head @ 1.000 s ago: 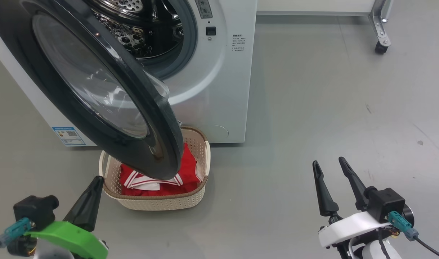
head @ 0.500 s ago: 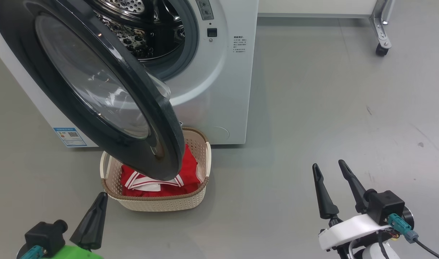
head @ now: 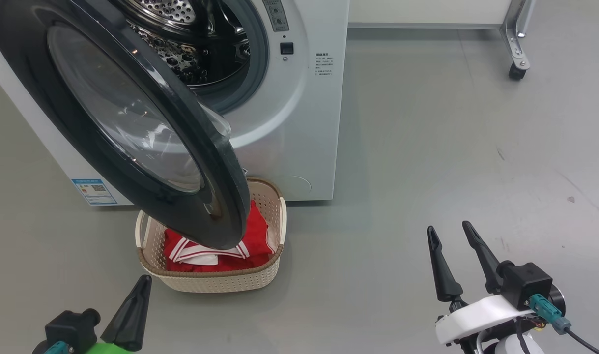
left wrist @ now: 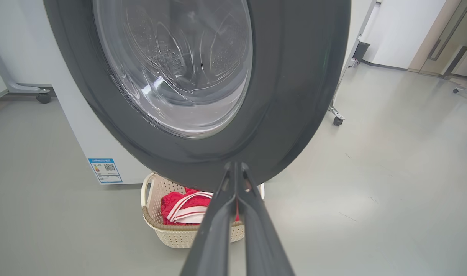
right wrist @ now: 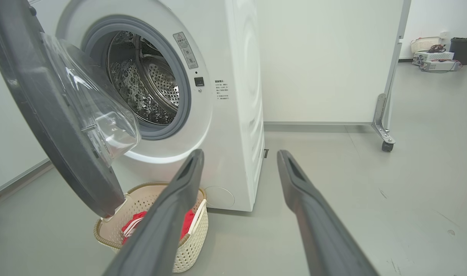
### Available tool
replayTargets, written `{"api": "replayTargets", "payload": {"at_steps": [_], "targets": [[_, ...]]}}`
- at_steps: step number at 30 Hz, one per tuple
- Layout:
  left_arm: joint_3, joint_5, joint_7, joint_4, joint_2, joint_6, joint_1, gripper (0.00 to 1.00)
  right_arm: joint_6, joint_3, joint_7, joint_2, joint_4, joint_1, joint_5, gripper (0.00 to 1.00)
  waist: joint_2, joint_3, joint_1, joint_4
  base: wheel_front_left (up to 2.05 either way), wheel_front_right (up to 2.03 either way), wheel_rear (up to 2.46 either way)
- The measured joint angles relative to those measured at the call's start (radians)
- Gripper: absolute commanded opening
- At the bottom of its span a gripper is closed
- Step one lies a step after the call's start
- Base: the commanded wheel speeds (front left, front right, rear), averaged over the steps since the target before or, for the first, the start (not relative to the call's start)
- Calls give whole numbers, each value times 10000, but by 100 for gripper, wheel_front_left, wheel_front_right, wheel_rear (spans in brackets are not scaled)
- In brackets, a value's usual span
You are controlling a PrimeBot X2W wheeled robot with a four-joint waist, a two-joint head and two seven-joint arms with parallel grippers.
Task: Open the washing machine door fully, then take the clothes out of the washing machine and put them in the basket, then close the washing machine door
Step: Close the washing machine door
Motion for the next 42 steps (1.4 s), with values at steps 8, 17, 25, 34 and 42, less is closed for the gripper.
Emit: {"api": "replayTargets", "payload": {"at_steps": [8,17,25,34,42], "targets": [[-69,17,-88,245,-6,0,-22,0,2,-31,0,2,2,32,0,100,0,-51,0,6,0,0,0],[-105,0,-90,307,-169,0,-67,0,81,-31,0,6,13,34,0,100,0,-99,0,16,0,0,0],[77,-836,-90,238,-642,0,-130,0,82,-17,0,8,23,38,0,100,0,-52,0,-28,0,0,0],[-236,-3225,-81,-119,-1248,0,-368,0,88,140,0,10,13,34,-96,100,0,257,0,-144,0,0,0],[518,-6872,731,-646,-2046,0,-814,0,90,263,0,15,15,-20,-107,100,0,566,0,-296,0,0,0]]}}
